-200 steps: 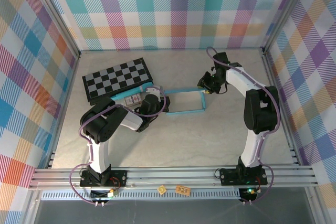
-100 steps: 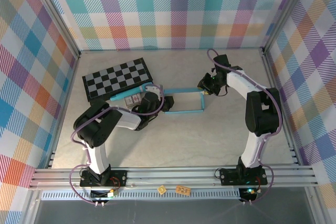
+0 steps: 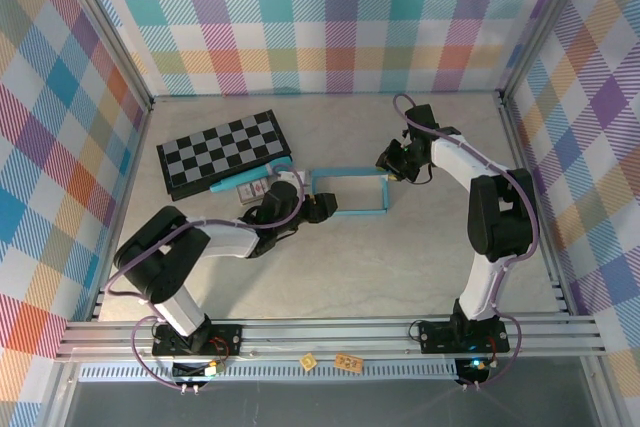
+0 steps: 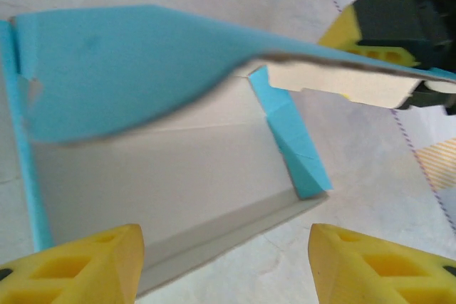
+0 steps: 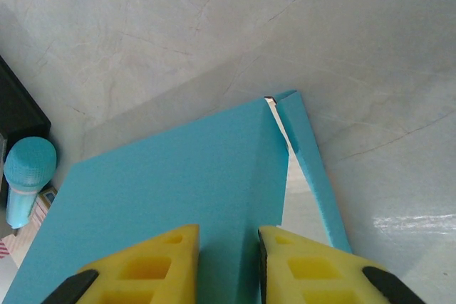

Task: Fold the paper box

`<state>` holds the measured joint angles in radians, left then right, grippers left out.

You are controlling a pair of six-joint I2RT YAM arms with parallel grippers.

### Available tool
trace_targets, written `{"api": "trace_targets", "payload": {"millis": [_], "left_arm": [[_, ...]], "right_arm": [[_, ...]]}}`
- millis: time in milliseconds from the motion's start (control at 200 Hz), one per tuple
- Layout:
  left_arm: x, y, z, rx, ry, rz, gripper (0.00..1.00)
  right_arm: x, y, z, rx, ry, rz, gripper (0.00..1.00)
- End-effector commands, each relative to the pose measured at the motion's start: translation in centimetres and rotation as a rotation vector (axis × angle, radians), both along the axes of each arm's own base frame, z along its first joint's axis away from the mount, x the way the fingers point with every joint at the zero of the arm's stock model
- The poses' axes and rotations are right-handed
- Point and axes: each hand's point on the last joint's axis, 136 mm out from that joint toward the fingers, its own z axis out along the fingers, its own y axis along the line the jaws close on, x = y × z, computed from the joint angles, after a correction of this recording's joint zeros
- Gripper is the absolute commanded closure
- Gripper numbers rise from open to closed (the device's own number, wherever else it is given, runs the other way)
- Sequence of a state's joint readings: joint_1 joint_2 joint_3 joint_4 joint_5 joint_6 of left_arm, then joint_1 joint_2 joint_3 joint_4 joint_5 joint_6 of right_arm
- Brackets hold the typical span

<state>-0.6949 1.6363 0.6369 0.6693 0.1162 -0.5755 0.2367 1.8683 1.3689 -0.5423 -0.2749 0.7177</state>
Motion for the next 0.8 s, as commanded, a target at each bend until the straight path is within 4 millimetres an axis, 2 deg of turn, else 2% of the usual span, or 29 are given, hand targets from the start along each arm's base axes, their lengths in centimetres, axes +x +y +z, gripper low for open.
{"api": "trace_targets", "payload": {"millis": [0,50,135,205,285,345,430,520,625,660,795], "left_arm": [[-2.2,-0.3,1.0,-0.02,0.039,-0.038,0.38],[-2.5,0.0,2.2,-0.036,0.045,-0.027,0.38],[-2.6,1.2,5.9,-0.06,0.052,0.036,0.39],[-2.1,3.5,8.1,0.012,0.114,0.163,0.39],[-0.8,6.8,9.9,0.046,0.235,0.319,0.34],[0.0,8.9,9.2,0.034,0.42,0.39,0.35],[1.5,9.8,8.5,0.009,0.619,0.428,0.38],[4.0,9.3,7.9,-0.008,0.716,0.414,0.41],[7.6,7.9,7.2,-0.079,0.715,0.396,0.45],[8.6,7.2,6.3,-0.092,0.72,0.38,0.46],[9.2,5.3,2.1,-0.113,0.839,0.332,0.48]], "right_arm": [[-1.0,-0.5,-0.7,-0.048,0.023,-0.01,0.74],[-1.0,-0.6,-0.6,-0.049,0.018,-0.011,0.74],[-0.9,-0.4,-0.4,-0.05,0.007,-0.003,0.74],[-0.9,-0.4,-0.2,-0.057,-0.005,0.006,0.74],[-1.0,-0.3,-0.1,-0.064,-0.015,0.018,0.74],[-1.0,-0.2,0.0,-0.07,-0.024,0.029,0.74],[-1.0,-0.1,0.0,-0.084,-0.037,0.041,0.73],[-1.0,0.2,-0.3,-0.08,-0.04,0.056,0.73],[-1.0,0.6,-0.3,-0.085,-0.056,0.072,0.73],[-0.9,0.7,-0.2,-0.087,-0.064,0.079,0.73],[-1.0,1.3,-0.6,-0.076,-0.052,0.097,0.73]]}}
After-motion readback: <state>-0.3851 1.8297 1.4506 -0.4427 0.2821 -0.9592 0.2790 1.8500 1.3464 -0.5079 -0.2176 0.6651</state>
